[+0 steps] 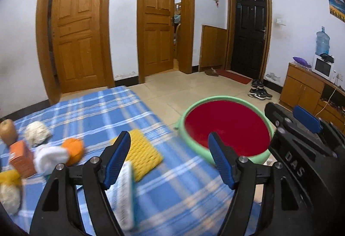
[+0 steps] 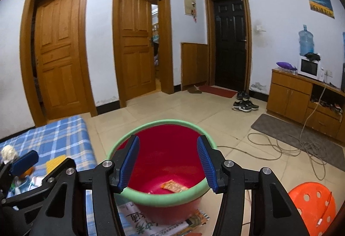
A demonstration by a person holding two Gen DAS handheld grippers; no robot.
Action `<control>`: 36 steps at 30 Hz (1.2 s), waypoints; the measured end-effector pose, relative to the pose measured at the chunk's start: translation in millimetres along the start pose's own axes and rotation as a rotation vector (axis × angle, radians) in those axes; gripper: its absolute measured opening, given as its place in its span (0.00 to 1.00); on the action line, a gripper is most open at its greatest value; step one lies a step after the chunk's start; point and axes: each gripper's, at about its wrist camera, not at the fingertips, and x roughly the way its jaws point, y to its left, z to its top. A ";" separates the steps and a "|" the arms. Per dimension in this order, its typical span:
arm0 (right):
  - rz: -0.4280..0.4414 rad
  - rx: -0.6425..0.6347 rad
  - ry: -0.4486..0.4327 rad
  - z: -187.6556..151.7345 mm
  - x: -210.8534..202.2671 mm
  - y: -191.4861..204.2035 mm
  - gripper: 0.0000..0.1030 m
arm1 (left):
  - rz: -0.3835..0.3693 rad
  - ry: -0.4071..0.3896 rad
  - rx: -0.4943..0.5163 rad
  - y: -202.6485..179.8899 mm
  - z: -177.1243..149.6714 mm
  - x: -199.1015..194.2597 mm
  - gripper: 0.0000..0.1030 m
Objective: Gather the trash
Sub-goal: 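Move both tools back over the table toward the yellow foam nets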
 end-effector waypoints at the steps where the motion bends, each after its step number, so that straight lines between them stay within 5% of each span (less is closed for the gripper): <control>1: 0.009 -0.006 -0.002 -1.1 -3.1 4.7 0.56 | 0.012 0.004 -0.005 5.9 -3.3 -5.5 0.73; 8: 0.100 -0.051 -0.046 -8.1 -22.6 46.0 0.59 | 0.098 0.010 -0.113 73.6 -21.6 -42.5 0.76; 19: 0.284 -0.110 0.031 -17.1 -24.4 115.5 0.60 | 0.253 0.019 -0.196 163.8 -45.9 -83.3 0.76; 36: 0.342 -0.140 0.056 -20.9 -24.4 144.3 0.60 | 0.381 0.008 -0.213 233.0 -63.4 -112.9 0.83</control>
